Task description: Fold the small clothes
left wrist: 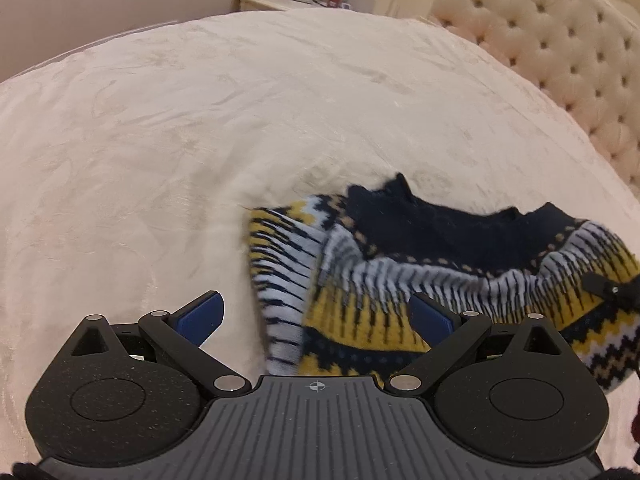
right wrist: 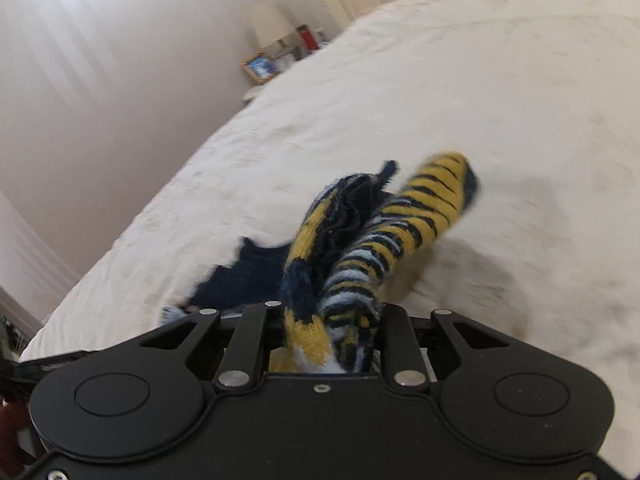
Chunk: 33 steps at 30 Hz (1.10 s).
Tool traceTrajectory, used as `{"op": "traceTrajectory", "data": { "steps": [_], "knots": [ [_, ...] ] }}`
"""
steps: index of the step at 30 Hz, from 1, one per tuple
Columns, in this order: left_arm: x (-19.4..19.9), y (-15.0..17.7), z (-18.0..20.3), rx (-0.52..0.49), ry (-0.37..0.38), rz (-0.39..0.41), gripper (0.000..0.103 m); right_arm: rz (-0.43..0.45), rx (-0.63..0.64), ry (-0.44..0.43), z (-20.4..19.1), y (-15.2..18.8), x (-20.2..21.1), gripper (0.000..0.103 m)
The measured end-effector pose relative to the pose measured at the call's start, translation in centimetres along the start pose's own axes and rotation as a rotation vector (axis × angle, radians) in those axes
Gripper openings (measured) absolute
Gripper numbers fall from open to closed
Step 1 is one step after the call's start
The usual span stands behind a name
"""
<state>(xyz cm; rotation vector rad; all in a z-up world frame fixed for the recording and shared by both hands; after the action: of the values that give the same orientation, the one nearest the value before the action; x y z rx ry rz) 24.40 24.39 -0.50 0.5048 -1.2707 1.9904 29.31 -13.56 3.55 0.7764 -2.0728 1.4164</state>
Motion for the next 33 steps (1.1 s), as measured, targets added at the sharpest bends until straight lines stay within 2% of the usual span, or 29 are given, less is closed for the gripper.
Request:
{"op": "traceTrajectory", "data": {
  "steps": [8, 16, 18, 20, 21, 22, 23, 29, 33],
  "knots": [
    [2.0, -1.0, -3.3, 0.098, -0.008, 0.055, 0.100, -0.048, 0.122, -0.046, -8.9, 1.1, -2.8, 0.029],
    [2.3, -1.2, -4.4, 0.118, -0.013, 0.067, 0.100, -0.087, 0.352, 0.032, -16.0, 6.1, -6.5, 0.031],
    [2.2, -1.2, -4.6, 0.126, -0.010, 0.067, 0.100, -0.074, 0.395, 0.048, -16.9, 7.0, -7.0, 0.038],
    [2.2, -1.2, -4.9, 0.134, -0.006, 0.070, 0.100, -0.048, 0.427, 0.006, -17.5, 7.6, -7.0, 0.059],
    [2.2, -1.3, -5.1, 0.139, -0.006, 0.075, 0.100, -0.032, 0.441, -0.030, -17.6, 8.0, -6.6, 0.064],
    [2.4, -1.3, -5.3, 0.143, -0.007, 0.079, 0.100, -0.016, 0.458, -0.062, -17.8, 8.2, -6.3, 0.075],
    [2.5, -1.3, -5.5, 0.148, -0.009, 0.085, 0.100, 0.001, 0.478, -0.084, -18.0, 8.4, -6.0, 0.078],
    [3.9, -1.8, -6.3, 0.167, -0.029, 0.130, 0.100, 0.089, 0.541, -0.211, -17.9, 9.4, -3.9, 0.076],
    [4.0, -1.8, -6.0, 0.159, -0.028, 0.127, 0.100, 0.153, 0.547, -0.223, -16.7, 9.9, -2.0, 0.076]
  ]
}}
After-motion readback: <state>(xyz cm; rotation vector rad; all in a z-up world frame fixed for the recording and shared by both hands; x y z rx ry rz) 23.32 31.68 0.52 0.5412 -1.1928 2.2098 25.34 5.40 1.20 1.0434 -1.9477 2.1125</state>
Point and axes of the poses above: each gripper's, at about its wrist camera, not at the fingertips, and x roughly against the way its jaws point, z to its right, y to its underside, the point moved 1 cm from there along -x, roughly the way its jaws point, and after that the axes turned 14 degrees about y, right-handed, at the moved point
